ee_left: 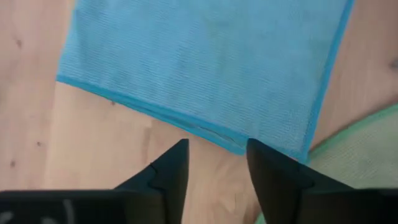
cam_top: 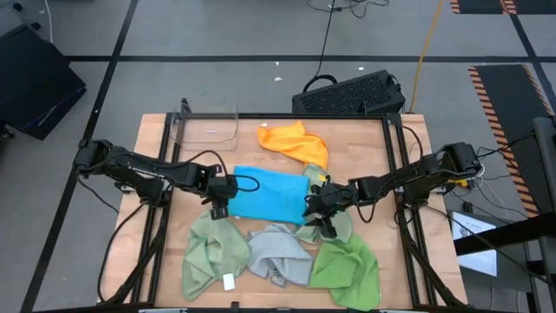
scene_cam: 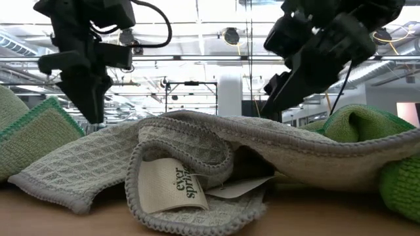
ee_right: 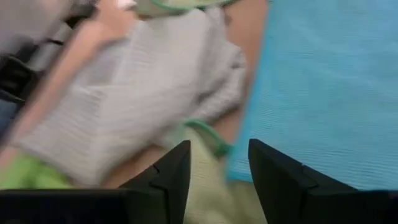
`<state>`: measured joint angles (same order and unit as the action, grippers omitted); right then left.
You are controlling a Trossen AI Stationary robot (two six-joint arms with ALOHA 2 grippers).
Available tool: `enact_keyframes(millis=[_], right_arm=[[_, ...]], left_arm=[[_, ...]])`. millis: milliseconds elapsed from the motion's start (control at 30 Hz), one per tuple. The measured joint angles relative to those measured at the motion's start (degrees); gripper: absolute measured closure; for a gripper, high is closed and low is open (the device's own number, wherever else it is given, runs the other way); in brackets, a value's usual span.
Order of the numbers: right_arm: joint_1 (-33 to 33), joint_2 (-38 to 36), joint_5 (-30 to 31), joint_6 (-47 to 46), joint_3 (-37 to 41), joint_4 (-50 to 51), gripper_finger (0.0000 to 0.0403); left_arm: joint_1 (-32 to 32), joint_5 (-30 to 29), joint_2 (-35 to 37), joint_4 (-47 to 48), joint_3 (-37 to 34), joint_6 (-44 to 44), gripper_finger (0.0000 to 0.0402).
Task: Fold microfiber towels
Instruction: Fold the blue microfiber cloth
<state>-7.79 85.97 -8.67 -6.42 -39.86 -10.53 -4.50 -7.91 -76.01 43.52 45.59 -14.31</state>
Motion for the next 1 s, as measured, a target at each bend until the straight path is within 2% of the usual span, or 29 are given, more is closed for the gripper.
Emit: enact_keyframes(millis=[100, 300, 533, 800, 1000], right_arm=[[1.78, -0.64, 2.94, 3.5, -0.04, 1.0, 0.0259], [4.42, -1.31, 3.1, 6.23, -0.04, 1.94, 0.0263], [4.85, -1.31, 13.17, 4.01, -0.04, 1.56, 0.0263], [4.8, -1.31, 13.19, 8.1, 0.16, 1.9, 0.0264], [5.2, -1.31, 13.14, 15.48, 3.12, -6.04, 0.0264]], left_arm=[[1.63, -1.44, -0.04, -0.3, 1.77, 0.89, 0.0218], [4.73, -4.39, -0.02, -4.72, 2.94, 4.26, 0.0215], [9.97, -5.66, -0.55, -12.55, 2.85, 10.66, 0.0214], [13.04, -6.96, -7.42, -14.84, 2.81, 19.21, 0.0163], [15.25, -8.14, -12.35, -15.13, 2.79, 23.0, 0.0174]])
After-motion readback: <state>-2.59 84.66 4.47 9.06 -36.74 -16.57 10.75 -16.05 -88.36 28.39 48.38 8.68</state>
